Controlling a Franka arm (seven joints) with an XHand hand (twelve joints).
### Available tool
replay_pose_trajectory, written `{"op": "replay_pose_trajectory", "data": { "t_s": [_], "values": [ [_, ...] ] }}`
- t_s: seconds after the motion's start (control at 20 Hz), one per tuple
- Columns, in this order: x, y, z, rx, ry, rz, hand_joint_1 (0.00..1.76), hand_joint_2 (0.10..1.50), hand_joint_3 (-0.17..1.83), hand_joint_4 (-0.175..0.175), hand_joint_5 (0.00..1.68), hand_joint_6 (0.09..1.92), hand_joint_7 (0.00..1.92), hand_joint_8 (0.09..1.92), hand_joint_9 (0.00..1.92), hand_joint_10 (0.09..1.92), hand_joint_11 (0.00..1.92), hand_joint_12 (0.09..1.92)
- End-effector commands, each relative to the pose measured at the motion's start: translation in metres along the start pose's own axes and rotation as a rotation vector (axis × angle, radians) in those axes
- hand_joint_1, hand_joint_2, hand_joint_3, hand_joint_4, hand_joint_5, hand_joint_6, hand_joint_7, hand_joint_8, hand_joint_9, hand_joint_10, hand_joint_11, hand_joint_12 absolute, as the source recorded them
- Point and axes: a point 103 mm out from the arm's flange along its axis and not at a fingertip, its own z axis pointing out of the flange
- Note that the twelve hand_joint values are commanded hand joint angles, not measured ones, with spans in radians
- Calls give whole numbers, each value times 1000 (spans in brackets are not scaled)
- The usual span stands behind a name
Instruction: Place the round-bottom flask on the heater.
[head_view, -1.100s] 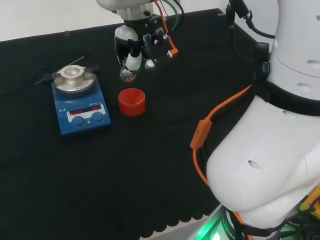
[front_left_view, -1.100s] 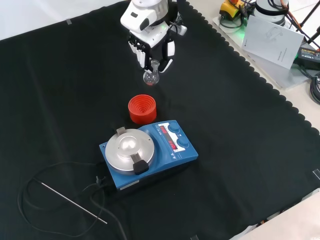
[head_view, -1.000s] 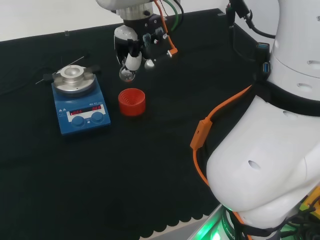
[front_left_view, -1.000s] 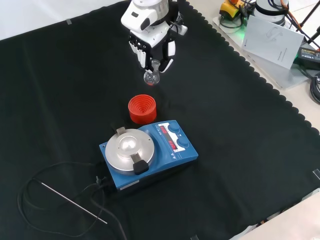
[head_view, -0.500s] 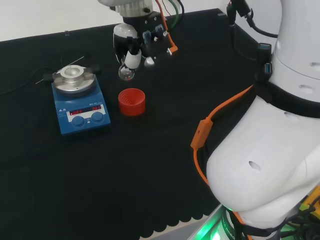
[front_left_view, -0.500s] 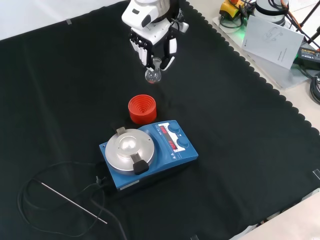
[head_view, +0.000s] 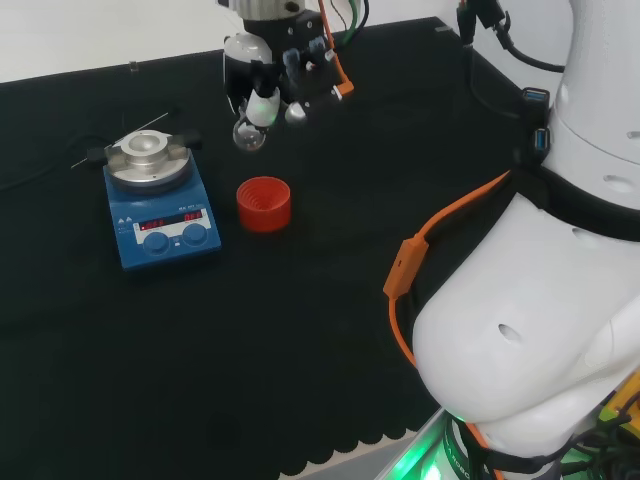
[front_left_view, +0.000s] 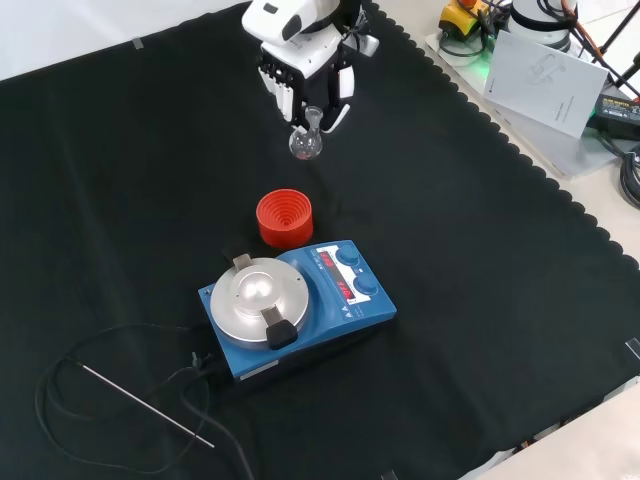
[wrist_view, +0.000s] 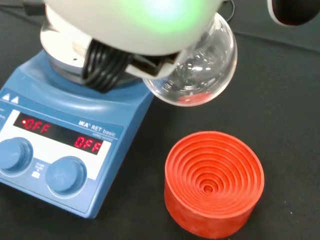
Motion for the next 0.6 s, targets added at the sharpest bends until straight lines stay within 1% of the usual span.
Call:
{"op": "replay_pose_trajectory", "data": {
  "t_s": [0.05,0.15,0.3,0.6],
  "values": [
    [30,10,-36,4,-9,-5,1327,486,940,-175,1221,717,1454,666,1717,346,1654,887],
    [38,13,-39,-8,7,-6,1327,484,942,-175,1222,717,1455,666,1719,346,1657,888],
    [44,15,-41,-19,31,4,1328,482,945,-175,1224,717,1456,666,1720,346,1659,890],
    [61,27,-55,-35,51,20,1328,479,950,-175,1225,718,1458,665,1722,345,1663,892]
  ]
}}
